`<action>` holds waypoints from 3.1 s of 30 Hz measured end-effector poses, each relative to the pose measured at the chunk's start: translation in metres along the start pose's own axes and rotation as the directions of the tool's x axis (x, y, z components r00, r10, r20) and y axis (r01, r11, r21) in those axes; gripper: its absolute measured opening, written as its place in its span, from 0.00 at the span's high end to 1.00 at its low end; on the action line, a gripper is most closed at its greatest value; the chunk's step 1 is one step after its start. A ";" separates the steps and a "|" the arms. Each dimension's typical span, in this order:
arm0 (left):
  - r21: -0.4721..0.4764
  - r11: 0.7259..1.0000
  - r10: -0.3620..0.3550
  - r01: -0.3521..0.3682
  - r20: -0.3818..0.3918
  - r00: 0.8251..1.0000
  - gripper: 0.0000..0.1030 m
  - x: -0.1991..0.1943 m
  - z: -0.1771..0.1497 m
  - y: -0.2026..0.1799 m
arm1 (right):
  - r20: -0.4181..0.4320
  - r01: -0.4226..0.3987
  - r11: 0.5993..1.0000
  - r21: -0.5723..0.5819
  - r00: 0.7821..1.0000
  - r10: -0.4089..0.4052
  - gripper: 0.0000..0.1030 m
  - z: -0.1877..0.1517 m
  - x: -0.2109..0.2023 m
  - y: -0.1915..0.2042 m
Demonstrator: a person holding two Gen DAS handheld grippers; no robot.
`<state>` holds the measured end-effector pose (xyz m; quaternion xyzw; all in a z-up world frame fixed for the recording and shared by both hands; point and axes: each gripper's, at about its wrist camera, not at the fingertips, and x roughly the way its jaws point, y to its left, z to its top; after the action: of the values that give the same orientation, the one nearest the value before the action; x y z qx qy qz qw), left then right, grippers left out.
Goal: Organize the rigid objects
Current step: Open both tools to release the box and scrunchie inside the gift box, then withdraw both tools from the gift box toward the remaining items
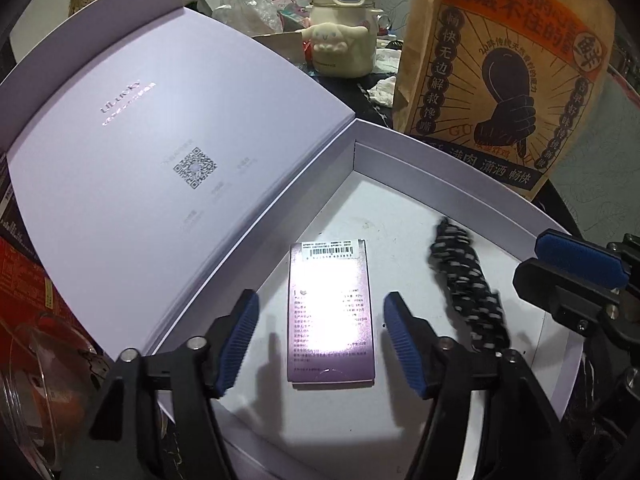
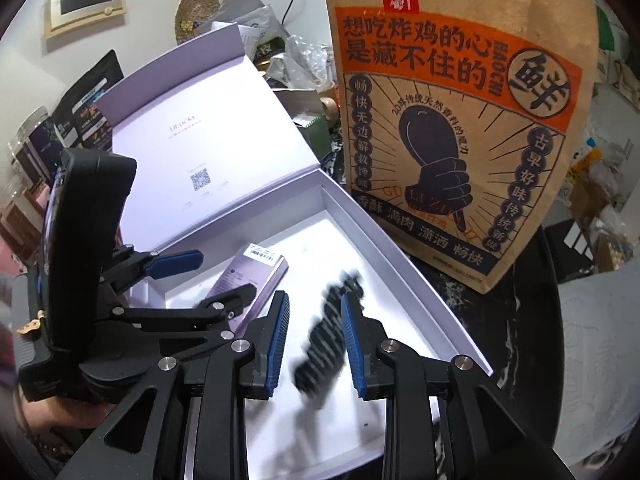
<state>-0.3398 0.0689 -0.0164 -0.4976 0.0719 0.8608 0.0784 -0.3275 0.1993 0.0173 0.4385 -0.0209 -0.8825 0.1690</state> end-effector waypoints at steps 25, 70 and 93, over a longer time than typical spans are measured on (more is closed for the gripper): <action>-0.038 0.999 -0.007 0.013 0.143 0.990 0.22 -0.086 -0.029 0.009 | 0.109 0.020 1.000 -0.018 0.994 -0.018 0.66 -0.024 -0.079 0.026; -0.022 1.000 0.020 -0.014 0.320 0.947 0.01 -0.203 -0.133 -0.003 | 0.291 0.035 0.996 -0.078 0.957 -0.011 0.19 -0.113 -0.202 0.078; -0.041 0.998 -0.043 0.056 0.261 0.964 0.01 -0.186 -0.207 0.007 | 0.279 0.003 0.999 -0.048 0.960 0.011 0.19 -0.185 -0.201 0.095</action>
<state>-0.0744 0.0083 0.0425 -0.3839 0.0280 0.9178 0.0969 -0.0441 0.1941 0.0757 0.3053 -0.0242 -0.9354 0.1766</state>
